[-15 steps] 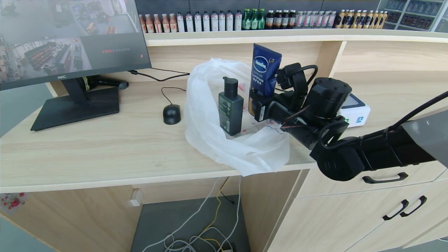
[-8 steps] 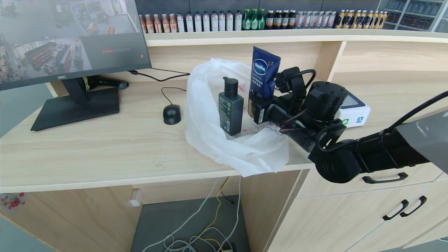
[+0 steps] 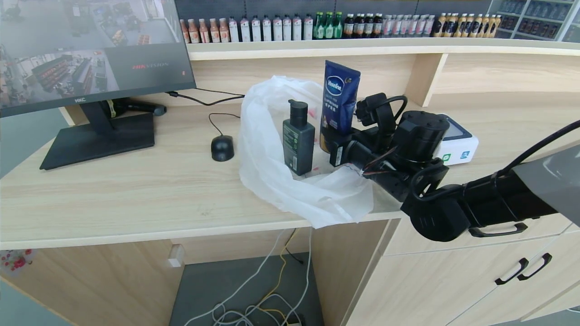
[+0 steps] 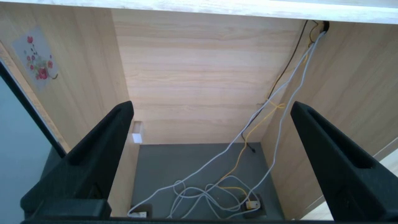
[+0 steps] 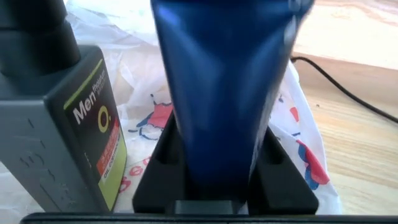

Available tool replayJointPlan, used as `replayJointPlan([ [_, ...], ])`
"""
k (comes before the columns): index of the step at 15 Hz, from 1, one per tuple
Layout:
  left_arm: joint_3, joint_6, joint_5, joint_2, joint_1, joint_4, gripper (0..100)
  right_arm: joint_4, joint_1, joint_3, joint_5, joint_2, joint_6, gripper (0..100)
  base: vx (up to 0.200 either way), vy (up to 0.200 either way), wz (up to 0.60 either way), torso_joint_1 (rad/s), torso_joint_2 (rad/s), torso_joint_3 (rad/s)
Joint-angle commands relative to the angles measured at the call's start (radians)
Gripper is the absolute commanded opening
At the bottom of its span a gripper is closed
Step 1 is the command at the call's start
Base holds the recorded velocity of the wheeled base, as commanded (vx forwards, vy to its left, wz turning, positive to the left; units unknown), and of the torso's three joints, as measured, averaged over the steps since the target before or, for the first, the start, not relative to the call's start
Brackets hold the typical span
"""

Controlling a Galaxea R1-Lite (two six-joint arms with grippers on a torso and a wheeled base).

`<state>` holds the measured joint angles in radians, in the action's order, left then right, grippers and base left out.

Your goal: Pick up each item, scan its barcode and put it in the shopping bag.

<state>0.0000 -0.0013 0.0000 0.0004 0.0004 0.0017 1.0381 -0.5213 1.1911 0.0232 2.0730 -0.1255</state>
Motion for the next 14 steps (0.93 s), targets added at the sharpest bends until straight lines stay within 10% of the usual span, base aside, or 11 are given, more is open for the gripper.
replayJointPlan([
  [1,0.000,0.000,0.000,0.000,0.001,0.000,100,0.005,0.000,0.002,0.000,0.004,0.000,100,0.000,0.000,0.00,0.000,0.00,0.000],
  [14,0.000,0.000,0.000,0.000,0.001,0.000,100,0.016,0.010,0.010,0.001,-0.011,-0.002,100,0.000,0.000,0.00,0.000,0.00,0.000],
])
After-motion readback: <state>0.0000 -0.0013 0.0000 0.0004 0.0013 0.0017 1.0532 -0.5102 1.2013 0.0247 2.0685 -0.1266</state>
